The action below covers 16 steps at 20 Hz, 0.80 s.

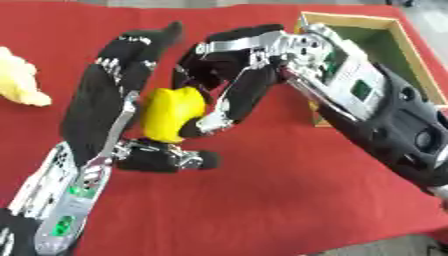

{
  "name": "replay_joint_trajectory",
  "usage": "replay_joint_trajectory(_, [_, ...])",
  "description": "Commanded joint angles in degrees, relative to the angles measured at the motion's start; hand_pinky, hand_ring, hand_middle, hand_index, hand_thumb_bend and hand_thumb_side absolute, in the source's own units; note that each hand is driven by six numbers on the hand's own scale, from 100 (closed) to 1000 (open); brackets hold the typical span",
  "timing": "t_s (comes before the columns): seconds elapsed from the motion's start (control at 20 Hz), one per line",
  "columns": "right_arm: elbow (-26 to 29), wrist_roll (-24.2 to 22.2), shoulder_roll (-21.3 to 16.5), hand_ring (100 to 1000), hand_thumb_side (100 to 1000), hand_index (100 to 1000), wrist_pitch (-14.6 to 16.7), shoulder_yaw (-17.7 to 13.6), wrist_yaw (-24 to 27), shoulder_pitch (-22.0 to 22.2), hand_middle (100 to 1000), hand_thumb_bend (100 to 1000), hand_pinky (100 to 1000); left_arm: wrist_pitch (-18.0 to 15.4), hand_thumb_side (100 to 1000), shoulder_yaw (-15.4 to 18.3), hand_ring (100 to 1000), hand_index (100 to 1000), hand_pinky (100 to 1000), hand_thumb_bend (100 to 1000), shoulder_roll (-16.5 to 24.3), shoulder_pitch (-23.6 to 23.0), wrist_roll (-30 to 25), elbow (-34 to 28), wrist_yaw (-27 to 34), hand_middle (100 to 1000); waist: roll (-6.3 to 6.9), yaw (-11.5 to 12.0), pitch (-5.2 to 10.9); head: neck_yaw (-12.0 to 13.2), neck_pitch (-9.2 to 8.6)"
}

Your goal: Pick up the objects with one hand, pass them to the other hand, and then place them into the box on the other side of the table.

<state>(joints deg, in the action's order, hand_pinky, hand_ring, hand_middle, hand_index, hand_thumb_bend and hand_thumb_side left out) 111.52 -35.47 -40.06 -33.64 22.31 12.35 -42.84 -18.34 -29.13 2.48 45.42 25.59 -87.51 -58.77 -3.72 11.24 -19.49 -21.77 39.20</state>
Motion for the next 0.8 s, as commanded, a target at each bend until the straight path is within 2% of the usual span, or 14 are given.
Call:
replay_joint_trajectory(0.05, [0.18, -1.37, -0.69, 678, 100, 387, -1.04, -0.48, -0.08, -0.65, 266, 414, 720, 1.42, 410, 0.19, 761, 1000, 796, 1000, -0.27, 0.63, 0.32, -0.11, -0.87, 737, 0.11, -0.21, 1.09, -0.12, 0.06])
replay_joint_trajectory(0.5, [-0.01, -0.42, -1.13, 679, 100, 384, -1.52, -1.49, 1.12, -0.22, 266, 413, 719, 1.07, 418, 0.15, 762, 1000, 796, 1000, 0.08, 0.42, -1.26, 0.49, -1.89, 736, 0.12, -0.27, 1.17, -0.2, -0.04])
replay_joint_trajectory(0.8, [0.29, 2.2, -3.21, 682, 100, 387, -0.86, -3.47, 3.24, 0.54, 267, 390, 720, 1.33, 400, 0.59, 752, 1000, 787, 1000, 1.82, -1.11, -0.86, 0.74, -1.84, 722, 0.59, -0.91, 1.49, -0.36, 0.0])
